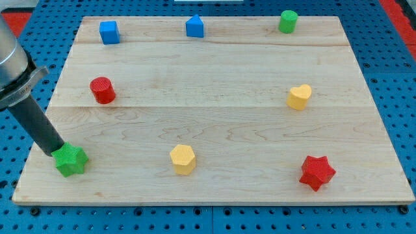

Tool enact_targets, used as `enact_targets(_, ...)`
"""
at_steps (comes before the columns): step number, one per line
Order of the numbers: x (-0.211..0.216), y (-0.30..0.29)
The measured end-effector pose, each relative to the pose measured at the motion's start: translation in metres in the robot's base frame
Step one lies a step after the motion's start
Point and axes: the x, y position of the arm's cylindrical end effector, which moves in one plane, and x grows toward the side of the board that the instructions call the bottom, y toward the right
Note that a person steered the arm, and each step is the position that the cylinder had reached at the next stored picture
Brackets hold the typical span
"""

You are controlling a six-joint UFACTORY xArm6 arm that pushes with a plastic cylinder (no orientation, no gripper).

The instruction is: Move your arm towards the red star

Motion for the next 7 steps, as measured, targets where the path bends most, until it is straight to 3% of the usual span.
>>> enact_targets(1,-0.018,0.002)
enact_targets(2,-0.045,0.056)
enact_targets(4,-0.048,0.163)
enact_targets(5,-0.048,0.250)
enact_targets(7,-0.048,0.340)
